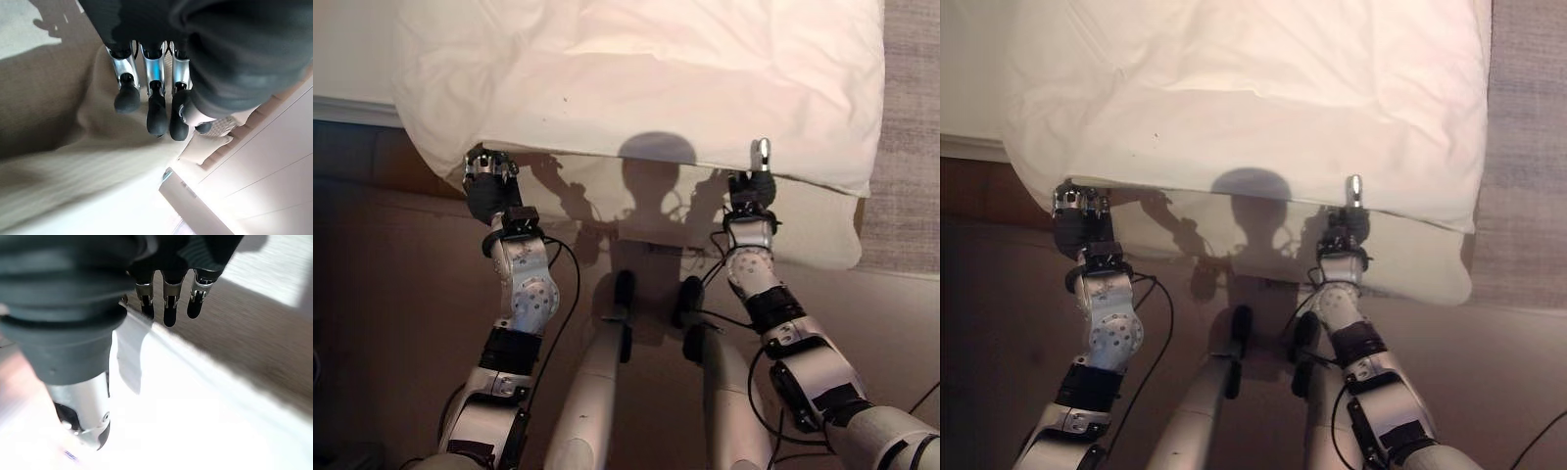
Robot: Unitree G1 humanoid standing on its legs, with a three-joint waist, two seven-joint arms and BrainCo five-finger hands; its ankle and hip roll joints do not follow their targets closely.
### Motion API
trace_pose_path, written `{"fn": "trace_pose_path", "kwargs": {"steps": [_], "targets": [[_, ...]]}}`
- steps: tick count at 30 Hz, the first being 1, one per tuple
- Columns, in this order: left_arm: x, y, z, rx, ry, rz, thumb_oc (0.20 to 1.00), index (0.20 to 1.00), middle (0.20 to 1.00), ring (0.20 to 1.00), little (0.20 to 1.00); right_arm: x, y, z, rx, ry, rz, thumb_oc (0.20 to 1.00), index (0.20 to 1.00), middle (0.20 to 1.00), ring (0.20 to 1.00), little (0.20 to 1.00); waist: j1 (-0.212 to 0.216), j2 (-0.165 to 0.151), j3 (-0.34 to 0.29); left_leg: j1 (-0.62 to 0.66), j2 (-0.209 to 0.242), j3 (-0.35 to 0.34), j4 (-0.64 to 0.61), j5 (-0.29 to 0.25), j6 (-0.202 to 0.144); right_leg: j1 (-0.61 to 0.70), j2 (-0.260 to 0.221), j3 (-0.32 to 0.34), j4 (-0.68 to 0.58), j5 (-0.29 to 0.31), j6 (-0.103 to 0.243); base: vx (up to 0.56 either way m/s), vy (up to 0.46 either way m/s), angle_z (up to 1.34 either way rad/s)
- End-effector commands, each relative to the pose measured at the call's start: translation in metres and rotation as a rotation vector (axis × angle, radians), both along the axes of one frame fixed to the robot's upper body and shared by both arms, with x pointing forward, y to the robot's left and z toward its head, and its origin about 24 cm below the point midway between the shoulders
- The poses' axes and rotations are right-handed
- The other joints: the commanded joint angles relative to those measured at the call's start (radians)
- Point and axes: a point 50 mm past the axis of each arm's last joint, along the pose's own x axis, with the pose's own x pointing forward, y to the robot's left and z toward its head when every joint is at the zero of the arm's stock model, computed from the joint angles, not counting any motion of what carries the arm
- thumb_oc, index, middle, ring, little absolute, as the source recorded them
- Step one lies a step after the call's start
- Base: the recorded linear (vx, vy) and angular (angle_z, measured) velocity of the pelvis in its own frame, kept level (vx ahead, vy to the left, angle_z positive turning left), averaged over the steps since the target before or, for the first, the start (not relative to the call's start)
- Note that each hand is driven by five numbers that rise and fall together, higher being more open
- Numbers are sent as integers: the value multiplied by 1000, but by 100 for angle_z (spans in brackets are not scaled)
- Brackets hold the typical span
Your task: Make the bed
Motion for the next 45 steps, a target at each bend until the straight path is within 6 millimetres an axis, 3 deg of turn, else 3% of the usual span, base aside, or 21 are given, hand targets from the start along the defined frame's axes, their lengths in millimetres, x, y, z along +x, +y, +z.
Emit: {"fn": "trace_pose_path", "kwargs": {"steps": [1,7,8,9,10,11,23,26,27,28,29,33,34,38,45], "targets": [[-26,22,24,99,-146,154,200,200,200,200,200,-9,-33,14,-67,-60,-136,1000,1000,1000,1000,1000,3,56,-79,-34,-26,11,-16,-9,-8,9,-96,34,-52,76,178,0,0,0],[-26,31,24,95,-139,187,200,200,200,200,200,-9,-68,3,-51,23,-225,1000,1000,1000,1000,1000,-4,54,-87,-39,-26,15,-15,-12,-7,-2,-94,39,-50,76,179,0,0,0],[-26,31,24,95,-140,186,200,200,200,200,200,-9,-71,4,-40,27,-236,856,856,856,856,856,-5,53,-89,-39,-26,16,-16,-12,-7,-1,-94,39,-53,76,179,0,0,0],[-25,30,24,92,-138,183,200,200,200,200,200,-9,-73,2,-25,36,-244,564,564,564,564,564,-5,53,-89,-38,-25,17,-16,-12,-7,-1,-93,39,-52,76,179,0,0,0],[-24,30,24,90,-135,182,200,200,200,200,200,-9,-78,3,-13,39,-256,219,219,219,219,219,-4,53,-89,-38,-26,17,-15,-12,-6,-1,-93,39,-53,77,180,0,0,0],[-24,31,25,87,-138,182,200,200,200,200,200,-9,-81,4,3,40,-269,200,200,200,200,200,-5,56,-91,-38,-27,17,-15,-11,-6,-2,-92,41,-52,77,180,0,0,0],[-22,24,20,87,-134,141,200,200,200,200,200,-9,-69,17,-43,-25,-224,200,200,200,200,200,-9,67,-97,-39,-25,19,-30,3,-12,-10,-90,42,-59,79,179,0,-2,-1],[-21,22,11,76,-107,119,200,200,200,200,200,-12,-63,22,-56,-69,-215,200,200,200,200,200,-14,66,-98,-43,-25,17,-31,5,-14,-15,-90,41,-57,78,176,0,0,0],[-21,21,7,74,-93,109,460,460,460,460,460,-13,-62,22,-62,-76,-211,200,200,200,200,200,-15,66,-101,-44,-26,16,-32,4,-13,-15,-91,40,-59,78,176,0,0,0],[-21,21,6,74,-92,108,583,583,583,583,583,-13,-61,21,-63,-74,-212,200,200,200,200,200,-15,66,-103,-44,-26,16,-32,5,-13,-15,-91,39,-59,78,176,0,0,0],[-20,20,0,68,-72,95,1000,1000,1000,1000,1000,-15,-58,24,-69,-99,-205,200,200,200,200,200,-16,66,-105,-45,-25,14,-34,4,-12,-17,-91,39,-59,78,176,0,0,0],[-21,19,-8,66,-54,74,1000,1000,1000,1000,1000,-18,-54,26,-72,-126,-200,200,200,200,200,200,-18,65,-106,-47,-25,15,-32,4,-13,-17,-90,38,-58,77,174,0,0,0],[-23,16,-25,58,-9,30,1000,1000,1000,1000,1000,-23,-49,30,-82,-177,-191,200,200,200,200,200,-18,69,-103,-33,-26,14,-35,-5,-11,-6,-90,39,-56,66,176,0,0,0],[-25,15,-45,47,49,-8,1000,1000,1000,1000,1000,-30,-45,34,-77,-223,-195,200,200,200,200,200,-18,72,-104,-31,-27,16,-37,1,-10,-6,-89,41,-55,70,174,6,-8,0],[-41,3,-110,-9,264,-149,1000,1000,1000,1000,1000,-48,-22,53,-97,-373,-146,200,200,200,200,200,-25,77,-95,-6,-22,19,-51,3,-11,13,-82,48,-65,68,173,1,-9,-3]]}}
